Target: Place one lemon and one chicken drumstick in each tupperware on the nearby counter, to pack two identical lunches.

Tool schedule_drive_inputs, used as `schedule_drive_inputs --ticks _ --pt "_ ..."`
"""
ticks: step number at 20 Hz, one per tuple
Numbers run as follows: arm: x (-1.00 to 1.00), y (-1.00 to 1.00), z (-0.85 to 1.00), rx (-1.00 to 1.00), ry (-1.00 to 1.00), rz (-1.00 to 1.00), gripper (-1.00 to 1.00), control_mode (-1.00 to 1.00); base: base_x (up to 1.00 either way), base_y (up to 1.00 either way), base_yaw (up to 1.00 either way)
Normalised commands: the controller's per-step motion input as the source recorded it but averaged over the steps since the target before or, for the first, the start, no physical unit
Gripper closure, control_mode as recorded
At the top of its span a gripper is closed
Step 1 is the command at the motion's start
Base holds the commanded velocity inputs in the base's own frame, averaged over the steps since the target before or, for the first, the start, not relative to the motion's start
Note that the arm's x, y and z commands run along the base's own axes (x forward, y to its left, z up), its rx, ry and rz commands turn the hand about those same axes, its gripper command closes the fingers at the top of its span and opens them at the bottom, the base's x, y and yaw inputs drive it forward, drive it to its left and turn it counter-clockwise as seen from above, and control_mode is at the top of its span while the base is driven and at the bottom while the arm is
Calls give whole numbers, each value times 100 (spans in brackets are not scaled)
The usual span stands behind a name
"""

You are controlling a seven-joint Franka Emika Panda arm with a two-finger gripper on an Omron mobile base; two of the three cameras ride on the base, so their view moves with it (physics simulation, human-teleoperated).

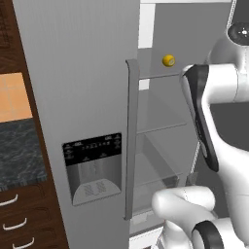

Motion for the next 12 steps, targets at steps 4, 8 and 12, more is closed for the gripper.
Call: schedule_drive_inputs --ticks 4,8,12 --pt "19 -2 0 0 -24 3 -100 -100 0 0 0" --pt "89 1 11 0 -43 5 -100 -100 0 0 0" --pt "99 -4 10 0 -12 3 -100 -100 0 0 0"
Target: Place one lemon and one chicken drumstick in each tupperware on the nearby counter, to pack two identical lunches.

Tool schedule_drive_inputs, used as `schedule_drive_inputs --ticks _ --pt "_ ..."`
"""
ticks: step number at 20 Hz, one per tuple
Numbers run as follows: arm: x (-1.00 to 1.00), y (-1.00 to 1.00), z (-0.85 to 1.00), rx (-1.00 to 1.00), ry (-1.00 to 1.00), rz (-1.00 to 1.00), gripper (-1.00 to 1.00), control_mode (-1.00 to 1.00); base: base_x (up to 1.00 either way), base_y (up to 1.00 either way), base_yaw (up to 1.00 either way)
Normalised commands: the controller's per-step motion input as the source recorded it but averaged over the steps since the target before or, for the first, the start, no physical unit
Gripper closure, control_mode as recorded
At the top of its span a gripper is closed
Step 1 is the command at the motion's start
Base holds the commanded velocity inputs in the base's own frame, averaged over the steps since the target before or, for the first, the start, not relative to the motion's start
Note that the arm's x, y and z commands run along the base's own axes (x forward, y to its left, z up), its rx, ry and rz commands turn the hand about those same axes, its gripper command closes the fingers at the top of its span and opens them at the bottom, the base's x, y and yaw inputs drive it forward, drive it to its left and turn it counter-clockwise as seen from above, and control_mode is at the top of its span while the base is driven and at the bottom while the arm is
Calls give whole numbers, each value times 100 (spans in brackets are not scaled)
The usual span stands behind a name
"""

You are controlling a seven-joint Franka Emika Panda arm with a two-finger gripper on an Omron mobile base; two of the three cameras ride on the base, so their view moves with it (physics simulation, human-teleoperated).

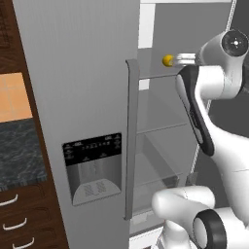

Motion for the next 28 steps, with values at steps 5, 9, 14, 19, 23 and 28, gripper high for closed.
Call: schedule_drive_inputs --ticks 5,9,14,19,23,28 --pt "59 -7 1 0 17 0 -100 -100 0 0 0" --pt "42 0 0 0 12 0 -100 -100 0 0 0" --pt "34 -2 -18 0 0 0 -100 -100 0 0 0" --pt "53 -31 -19 0 0 2 -100 -100 0 0 0" --pt "48 -13 -1 0 0 0 -100 -100 0 0 0" --pt "55 0 -6 0 0 0 -100 -100 0 0 0"
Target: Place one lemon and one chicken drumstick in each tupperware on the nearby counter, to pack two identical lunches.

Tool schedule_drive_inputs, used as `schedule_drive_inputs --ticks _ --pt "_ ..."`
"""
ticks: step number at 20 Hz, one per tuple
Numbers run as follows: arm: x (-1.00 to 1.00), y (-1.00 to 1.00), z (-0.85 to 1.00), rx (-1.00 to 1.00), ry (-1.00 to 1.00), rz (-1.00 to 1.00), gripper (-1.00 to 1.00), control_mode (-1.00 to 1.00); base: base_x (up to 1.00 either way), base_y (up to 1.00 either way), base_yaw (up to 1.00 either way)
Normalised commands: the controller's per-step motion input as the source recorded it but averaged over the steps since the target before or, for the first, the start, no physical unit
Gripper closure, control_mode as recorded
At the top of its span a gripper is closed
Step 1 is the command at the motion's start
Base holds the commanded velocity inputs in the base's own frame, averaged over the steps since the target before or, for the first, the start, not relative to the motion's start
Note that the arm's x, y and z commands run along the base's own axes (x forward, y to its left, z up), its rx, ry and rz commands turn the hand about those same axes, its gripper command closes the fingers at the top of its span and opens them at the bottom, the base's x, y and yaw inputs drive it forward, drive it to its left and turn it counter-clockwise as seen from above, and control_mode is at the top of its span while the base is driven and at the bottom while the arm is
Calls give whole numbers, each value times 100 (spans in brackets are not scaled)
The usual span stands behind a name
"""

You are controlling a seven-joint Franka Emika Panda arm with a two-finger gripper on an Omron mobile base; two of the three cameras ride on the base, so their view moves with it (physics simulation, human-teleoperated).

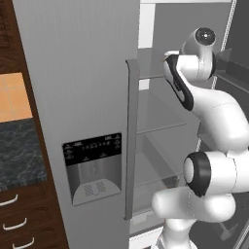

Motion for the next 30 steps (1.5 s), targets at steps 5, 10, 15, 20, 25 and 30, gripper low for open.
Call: schedule_drive_inputs --ticks 5,10,15,20,25,30 --pt "62 0 -4 0 0 0 -100 -100 0 0 0" --pt "50 -2 -8 0 5 0 -100 -100 0 0 0" --pt "52 -12 -12 0 3 0 -100 -100 0 0 0" --pt "56 -9 -22 0 3 0 -100 -100 0 0 0" --pt "67 -4 -12 0 0 0 -100 -100 0 0 0" --pt "27 -5 -14 0 0 0 100 -100 0 0 0"
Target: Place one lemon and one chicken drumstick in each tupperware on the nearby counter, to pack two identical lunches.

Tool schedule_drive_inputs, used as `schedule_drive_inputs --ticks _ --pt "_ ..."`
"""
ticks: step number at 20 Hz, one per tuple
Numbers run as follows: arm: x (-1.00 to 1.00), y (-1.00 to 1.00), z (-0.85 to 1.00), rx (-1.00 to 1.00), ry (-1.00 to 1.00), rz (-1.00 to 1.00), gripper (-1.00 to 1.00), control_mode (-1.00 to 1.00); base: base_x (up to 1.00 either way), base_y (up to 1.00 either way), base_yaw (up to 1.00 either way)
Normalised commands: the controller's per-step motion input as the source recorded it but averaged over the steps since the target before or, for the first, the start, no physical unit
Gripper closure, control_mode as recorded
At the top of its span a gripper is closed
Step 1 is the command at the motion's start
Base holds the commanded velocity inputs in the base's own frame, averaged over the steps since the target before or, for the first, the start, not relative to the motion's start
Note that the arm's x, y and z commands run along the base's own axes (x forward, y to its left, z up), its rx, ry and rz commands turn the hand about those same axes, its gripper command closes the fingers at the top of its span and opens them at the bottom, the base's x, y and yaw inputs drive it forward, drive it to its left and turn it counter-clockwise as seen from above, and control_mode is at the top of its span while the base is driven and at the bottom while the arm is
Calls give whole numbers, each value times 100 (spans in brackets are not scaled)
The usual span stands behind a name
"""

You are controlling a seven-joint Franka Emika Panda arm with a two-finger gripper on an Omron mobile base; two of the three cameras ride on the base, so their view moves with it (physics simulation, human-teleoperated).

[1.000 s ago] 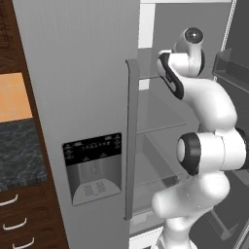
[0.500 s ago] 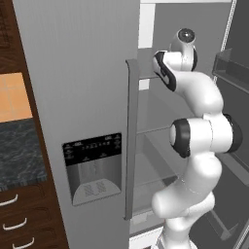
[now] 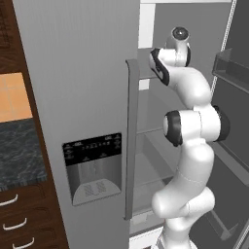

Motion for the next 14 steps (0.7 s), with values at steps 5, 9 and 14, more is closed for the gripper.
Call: schedule_drive_inputs --ticks 5,9,14 --pt "-5 -21 -40 0 0 0 100 -100 0 0 0" --pt "-34 -4 -6 2 -10 -1 100 -100 0 0 0" --pt "-100 2 -1 8 -70 -1 100 -100 0 0 0"
